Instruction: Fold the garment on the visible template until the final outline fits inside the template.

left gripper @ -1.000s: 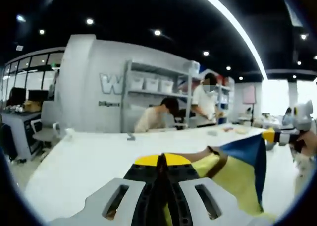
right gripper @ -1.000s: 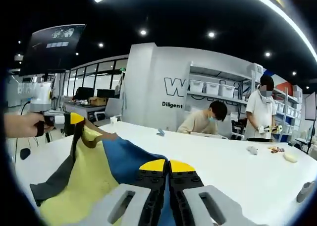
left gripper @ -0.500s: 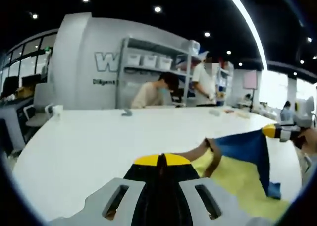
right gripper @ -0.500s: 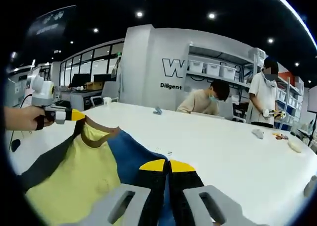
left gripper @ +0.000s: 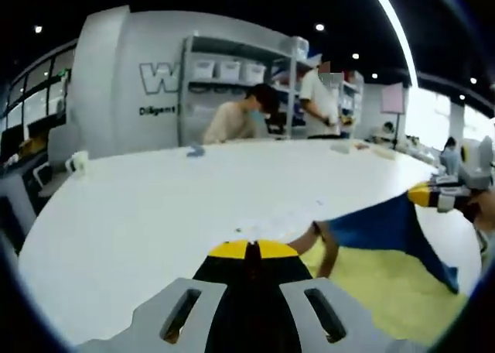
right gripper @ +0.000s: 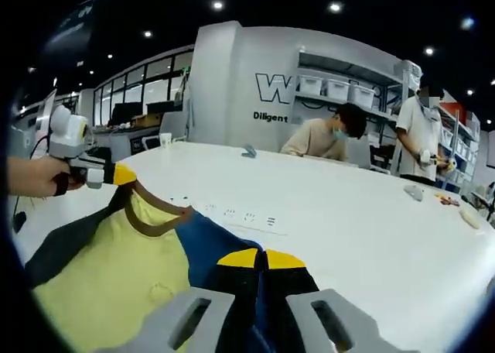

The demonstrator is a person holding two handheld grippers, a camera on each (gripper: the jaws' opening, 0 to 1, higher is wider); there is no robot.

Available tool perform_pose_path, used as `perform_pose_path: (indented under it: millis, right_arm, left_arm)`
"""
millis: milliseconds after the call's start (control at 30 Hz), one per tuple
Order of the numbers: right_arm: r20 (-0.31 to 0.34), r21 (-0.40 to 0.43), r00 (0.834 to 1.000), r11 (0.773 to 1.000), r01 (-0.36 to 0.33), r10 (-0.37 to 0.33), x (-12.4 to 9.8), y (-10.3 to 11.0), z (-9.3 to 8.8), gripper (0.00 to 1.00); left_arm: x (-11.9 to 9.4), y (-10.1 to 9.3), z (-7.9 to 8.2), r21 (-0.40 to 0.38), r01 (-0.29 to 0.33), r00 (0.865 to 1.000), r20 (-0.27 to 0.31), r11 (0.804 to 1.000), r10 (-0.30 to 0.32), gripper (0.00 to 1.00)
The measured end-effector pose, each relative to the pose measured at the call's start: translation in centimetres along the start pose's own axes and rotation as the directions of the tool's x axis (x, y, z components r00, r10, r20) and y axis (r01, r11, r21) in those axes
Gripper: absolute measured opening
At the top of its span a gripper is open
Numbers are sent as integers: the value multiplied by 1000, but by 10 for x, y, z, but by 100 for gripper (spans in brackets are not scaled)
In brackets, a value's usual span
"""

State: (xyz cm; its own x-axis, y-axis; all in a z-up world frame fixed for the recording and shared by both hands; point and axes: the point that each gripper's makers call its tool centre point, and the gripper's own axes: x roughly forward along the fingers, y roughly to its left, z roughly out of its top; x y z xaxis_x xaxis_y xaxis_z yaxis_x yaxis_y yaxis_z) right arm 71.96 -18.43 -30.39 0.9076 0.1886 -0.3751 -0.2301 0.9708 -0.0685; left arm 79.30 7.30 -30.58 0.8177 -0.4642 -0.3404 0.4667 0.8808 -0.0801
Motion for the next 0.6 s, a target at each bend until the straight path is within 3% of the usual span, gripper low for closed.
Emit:
perform_pose_path:
  millis: [100, 133, 200, 300, 367, 600]
  right_arm:
    - [-13, 7, 1000, 1000, -5, 5, 1, 1, -4, 6]
    - [-35, -9, 999, 1000, -3, 3, 3, -1, -11, 8]
    - [-42, -5, 999, 1000, -15, 15, -1, 3, -11, 7]
    - [-45, -5, 999, 1000, -22, 22, -3, 4, -12, 6]
    - [-57, 7, 998, 1000, -17, 17, -4, 4, -15, 6]
    - [-47, -7, 998, 999, -37, 36, -9, 10, -10, 7]
  left_arm:
    - [-1, -1, 4, -12, 5, 1000, 20, 1000, -5, 0]
    - [-4, -4, 13, -46, 22, 998, 67, 999, -19, 0]
    - [-8, -3, 13, 16, 26, 999, 39, 1000, -26, 0]
    - [-13, -3, 15, 21, 26, 999, 38, 999, -27, 0]
    - [-21, -9, 16, 75, 37, 999, 25, 997, -39, 0]
    - [-36, -17, 14, 86, 53, 998, 12, 995, -54, 0]
